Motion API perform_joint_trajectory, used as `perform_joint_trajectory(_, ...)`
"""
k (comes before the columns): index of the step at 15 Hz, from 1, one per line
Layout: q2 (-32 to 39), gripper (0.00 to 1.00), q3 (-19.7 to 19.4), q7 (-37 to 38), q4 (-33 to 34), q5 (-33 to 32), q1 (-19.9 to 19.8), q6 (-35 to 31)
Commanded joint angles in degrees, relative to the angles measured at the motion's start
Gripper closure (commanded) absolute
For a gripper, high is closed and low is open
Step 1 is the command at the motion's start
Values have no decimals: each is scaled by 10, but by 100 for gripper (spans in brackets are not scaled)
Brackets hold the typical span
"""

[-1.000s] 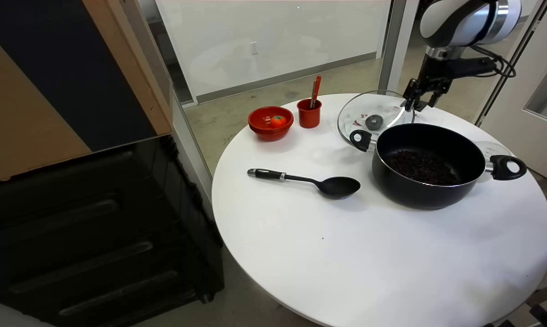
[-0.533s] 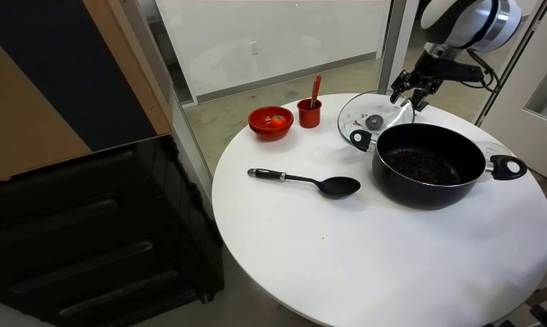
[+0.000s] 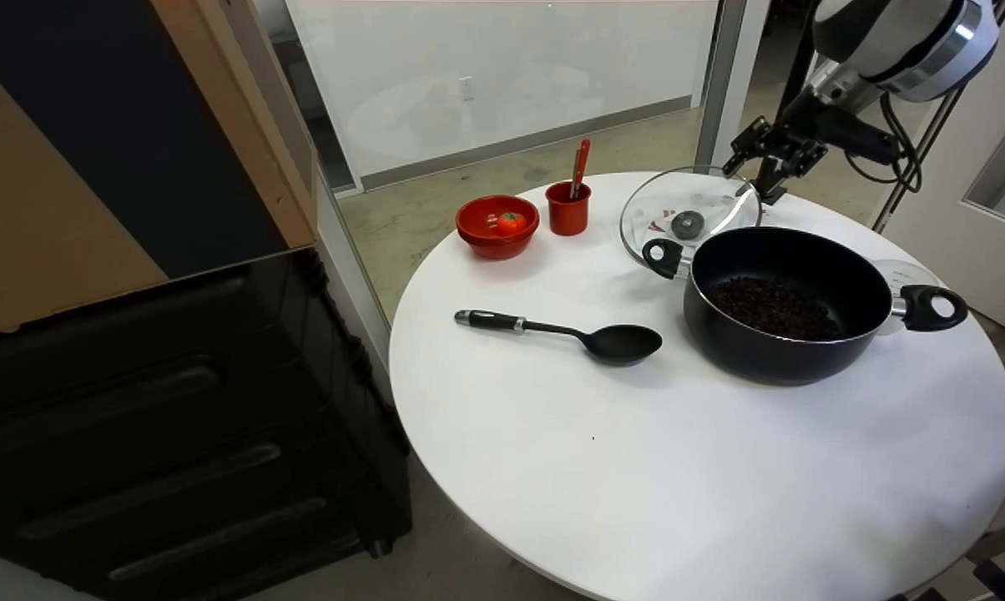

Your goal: Put the spoon on the table then cover the pot with the lid

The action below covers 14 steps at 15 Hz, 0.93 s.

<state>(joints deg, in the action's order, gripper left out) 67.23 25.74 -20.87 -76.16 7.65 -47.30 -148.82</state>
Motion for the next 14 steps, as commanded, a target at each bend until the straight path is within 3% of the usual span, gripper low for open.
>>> perform_joint_trajectory(1,-17,0,23,-16,-42,12,-35,-9)
perform_joint_trajectory(7,-24,0,4,8,-55,-2,-41,-3)
perform_joint_trajectory(8,-28,0,-22,-10,-46,30,-18,1)
perform_joint_trajectory(14,-24,0,-91,0,15,10,68,25)
